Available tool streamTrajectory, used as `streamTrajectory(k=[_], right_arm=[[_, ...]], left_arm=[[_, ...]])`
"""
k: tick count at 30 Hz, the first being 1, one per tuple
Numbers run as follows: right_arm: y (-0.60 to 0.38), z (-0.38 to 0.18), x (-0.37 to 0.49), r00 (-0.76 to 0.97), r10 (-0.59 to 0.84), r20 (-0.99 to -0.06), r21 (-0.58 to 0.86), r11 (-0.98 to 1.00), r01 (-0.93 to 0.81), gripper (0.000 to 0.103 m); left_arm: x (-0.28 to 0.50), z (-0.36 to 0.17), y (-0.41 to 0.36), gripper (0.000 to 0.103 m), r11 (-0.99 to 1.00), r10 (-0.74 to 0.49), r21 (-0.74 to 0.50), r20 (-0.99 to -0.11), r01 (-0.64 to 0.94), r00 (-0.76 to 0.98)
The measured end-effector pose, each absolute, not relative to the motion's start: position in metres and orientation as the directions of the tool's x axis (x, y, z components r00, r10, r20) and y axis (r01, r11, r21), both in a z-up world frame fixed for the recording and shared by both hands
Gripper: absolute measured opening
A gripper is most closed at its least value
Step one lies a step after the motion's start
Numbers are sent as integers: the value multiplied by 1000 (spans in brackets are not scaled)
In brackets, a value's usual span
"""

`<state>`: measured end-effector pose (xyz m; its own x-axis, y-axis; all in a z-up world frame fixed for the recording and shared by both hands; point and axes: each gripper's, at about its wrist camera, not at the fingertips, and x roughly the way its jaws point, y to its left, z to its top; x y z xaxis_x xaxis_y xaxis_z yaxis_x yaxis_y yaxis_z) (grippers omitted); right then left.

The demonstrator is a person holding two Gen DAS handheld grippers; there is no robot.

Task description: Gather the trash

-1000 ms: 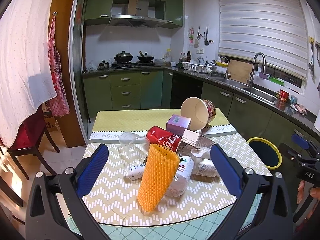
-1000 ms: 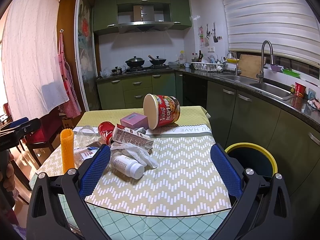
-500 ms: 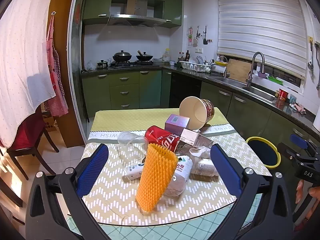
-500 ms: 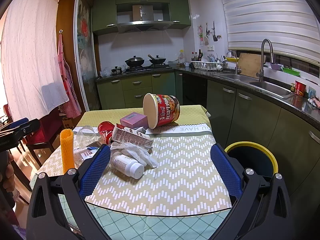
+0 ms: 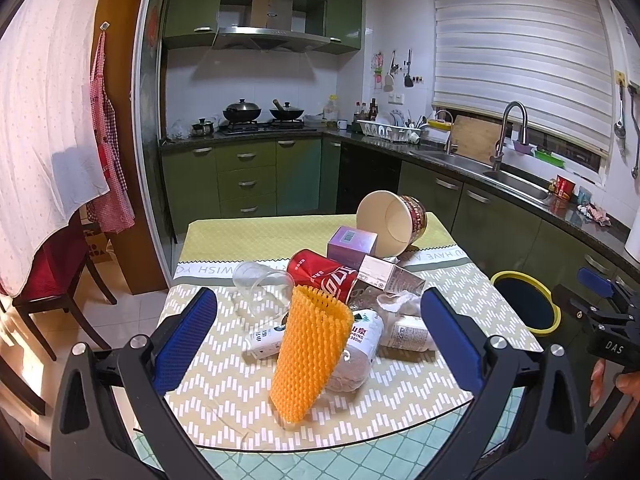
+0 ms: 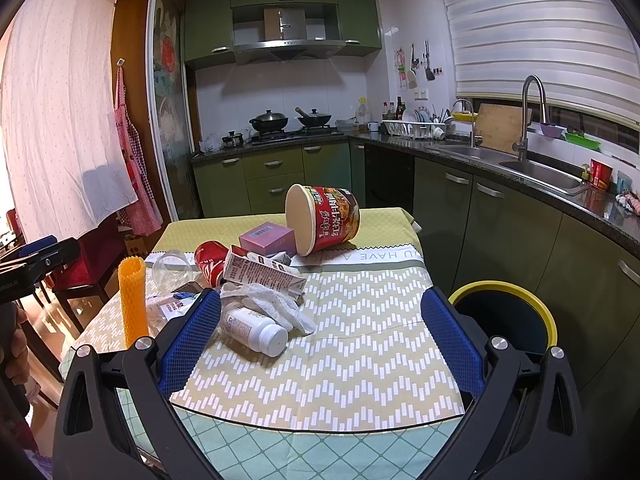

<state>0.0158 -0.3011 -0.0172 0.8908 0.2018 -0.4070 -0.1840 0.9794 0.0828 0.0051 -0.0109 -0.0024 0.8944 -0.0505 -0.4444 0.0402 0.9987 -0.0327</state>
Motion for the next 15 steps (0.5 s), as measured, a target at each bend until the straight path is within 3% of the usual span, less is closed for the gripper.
streamTrajectory(k=[15], right_arm=[[-301,-21,19,887,200,-416,85,980,-181,99]], left_arm=[[5,-3,-11,97,999,-53,-32,-447,43,893]])
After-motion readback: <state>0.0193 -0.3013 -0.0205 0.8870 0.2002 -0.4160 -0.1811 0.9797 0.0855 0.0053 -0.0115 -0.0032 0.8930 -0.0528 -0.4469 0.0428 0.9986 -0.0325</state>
